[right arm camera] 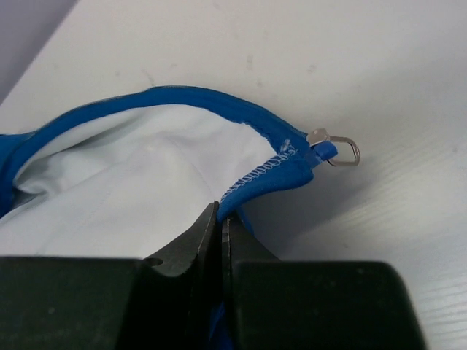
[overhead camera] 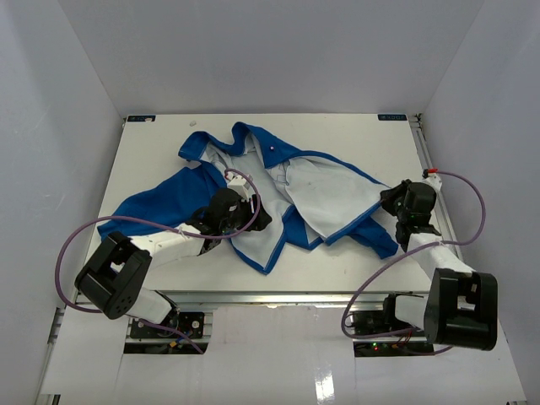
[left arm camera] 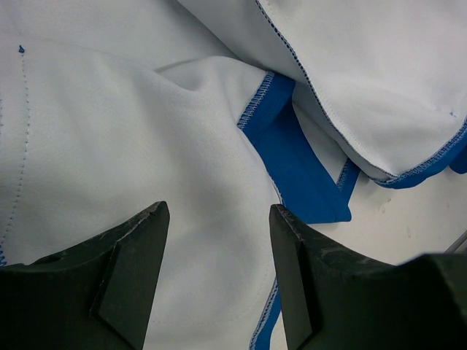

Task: Zip up the jacket

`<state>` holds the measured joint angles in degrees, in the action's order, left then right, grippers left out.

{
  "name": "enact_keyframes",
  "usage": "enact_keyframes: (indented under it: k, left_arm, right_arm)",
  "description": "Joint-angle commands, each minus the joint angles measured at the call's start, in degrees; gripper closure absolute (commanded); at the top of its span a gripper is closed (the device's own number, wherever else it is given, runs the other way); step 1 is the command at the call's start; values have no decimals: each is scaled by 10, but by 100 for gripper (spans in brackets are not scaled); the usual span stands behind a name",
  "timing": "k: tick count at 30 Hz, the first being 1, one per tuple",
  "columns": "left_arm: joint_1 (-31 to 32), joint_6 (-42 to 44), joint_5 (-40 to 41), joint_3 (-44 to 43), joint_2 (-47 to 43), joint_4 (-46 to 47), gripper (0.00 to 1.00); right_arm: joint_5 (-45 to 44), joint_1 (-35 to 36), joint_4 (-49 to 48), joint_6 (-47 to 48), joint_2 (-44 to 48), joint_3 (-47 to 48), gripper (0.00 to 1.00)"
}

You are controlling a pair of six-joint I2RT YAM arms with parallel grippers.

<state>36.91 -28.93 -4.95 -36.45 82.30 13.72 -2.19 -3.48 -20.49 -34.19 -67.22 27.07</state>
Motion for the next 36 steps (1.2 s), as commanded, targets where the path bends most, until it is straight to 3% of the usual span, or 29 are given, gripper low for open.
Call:
enact_keyframes:
  k: [1,9,17,24,36]
  left_arm:
    - [3,3,1,-9,-2,2,32]
    - [3,-2,26,-2,-12,2,32]
    - [2,-10,68,11,-34,2,32]
    - [3,-7,44,8,-19,11,32]
    - [2,-2,-99,35,-18,109,32]
  right_arm:
    - [-21,84,18,104,48,39,92]
    - [-62,358,109,198,49,59,86]
    - [-146,545,203,184,-34,63,72]
    - [-183,591,234,159,12,33,65]
    - [-159,620,245,157,103,-2,48]
